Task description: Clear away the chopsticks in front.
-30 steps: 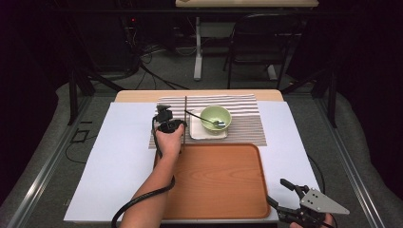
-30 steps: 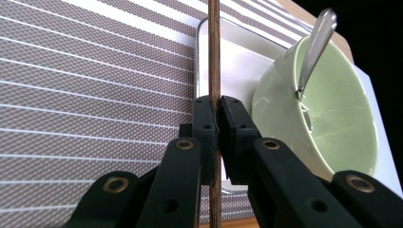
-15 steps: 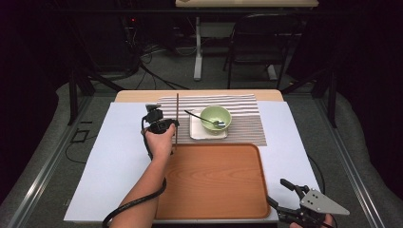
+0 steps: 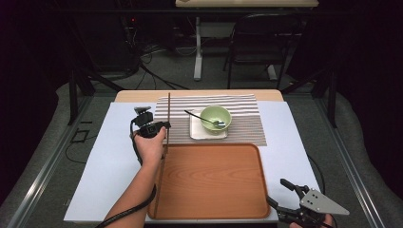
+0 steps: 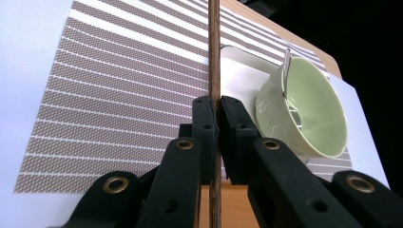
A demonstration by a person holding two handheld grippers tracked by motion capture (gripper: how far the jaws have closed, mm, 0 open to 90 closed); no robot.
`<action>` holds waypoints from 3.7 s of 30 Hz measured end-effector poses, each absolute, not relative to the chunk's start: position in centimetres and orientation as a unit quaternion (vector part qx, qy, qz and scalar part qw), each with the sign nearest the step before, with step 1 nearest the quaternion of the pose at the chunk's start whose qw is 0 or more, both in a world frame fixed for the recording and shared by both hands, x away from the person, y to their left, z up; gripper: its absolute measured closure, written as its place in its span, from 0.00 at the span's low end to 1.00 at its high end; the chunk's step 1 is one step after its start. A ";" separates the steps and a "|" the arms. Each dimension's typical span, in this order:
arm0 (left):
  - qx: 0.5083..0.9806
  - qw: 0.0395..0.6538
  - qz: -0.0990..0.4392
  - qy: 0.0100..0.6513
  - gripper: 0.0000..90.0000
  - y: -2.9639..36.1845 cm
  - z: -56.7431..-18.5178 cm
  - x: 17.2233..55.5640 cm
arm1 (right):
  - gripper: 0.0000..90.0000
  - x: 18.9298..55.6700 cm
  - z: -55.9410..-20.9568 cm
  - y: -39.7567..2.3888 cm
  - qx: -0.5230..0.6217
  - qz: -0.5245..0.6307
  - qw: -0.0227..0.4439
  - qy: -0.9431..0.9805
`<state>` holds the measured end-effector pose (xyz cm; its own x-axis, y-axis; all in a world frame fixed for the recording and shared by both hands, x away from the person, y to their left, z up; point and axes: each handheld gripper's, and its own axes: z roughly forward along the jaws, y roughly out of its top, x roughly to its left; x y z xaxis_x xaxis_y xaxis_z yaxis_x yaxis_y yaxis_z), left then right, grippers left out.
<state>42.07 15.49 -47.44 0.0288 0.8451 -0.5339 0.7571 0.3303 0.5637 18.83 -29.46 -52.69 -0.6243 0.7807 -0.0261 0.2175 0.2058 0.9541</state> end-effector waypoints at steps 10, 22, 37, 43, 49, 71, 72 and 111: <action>0.589 0.423 0.064 0.686 0.95 15.7 -48.1 39.0 | 0.29 18.8 -52.7 -29.4 0.342 0.529 0.265 0.730; 0.602 0.416 0.073 0.677 0.95 15.5 -50.4 35.3 | 0.29 18.8 -52.7 -29.4 0.342 0.529 0.266 0.729; 0.618 0.401 0.083 0.670 0.95 16.0 -51.5 31.7 | 0.29 18.9 -52.7 -29.4 0.343 0.529 0.266 0.729; 0.618 0.397 0.089 0.673 0.95 15.9 -51.8 30.3 | 0.29 18.9 -52.7 -29.4 0.343 0.529 0.266 0.729; 0.621 0.388 0.084 0.676 0.95 15.7 -52.4 29.2 | 0.29 18.9 -52.7 -29.4 0.343 0.529 0.265 0.730; 0.652 0.316 0.112 0.680 0.95 14.3 -53.9 26.5 | 0.29 18.9 -52.7 -29.4 0.344 0.529 0.265 0.729; 0.652 0.314 0.111 0.681 0.95 14.3 -54.1 26.5 | 0.29 18.9 -52.7 -29.4 0.343 0.529 0.265 0.730; 0.634 0.322 0.125 0.692 0.95 14.2 -54.7 26.2 | 0.29 18.9 -52.7 -29.4 0.343 0.529 0.264 0.730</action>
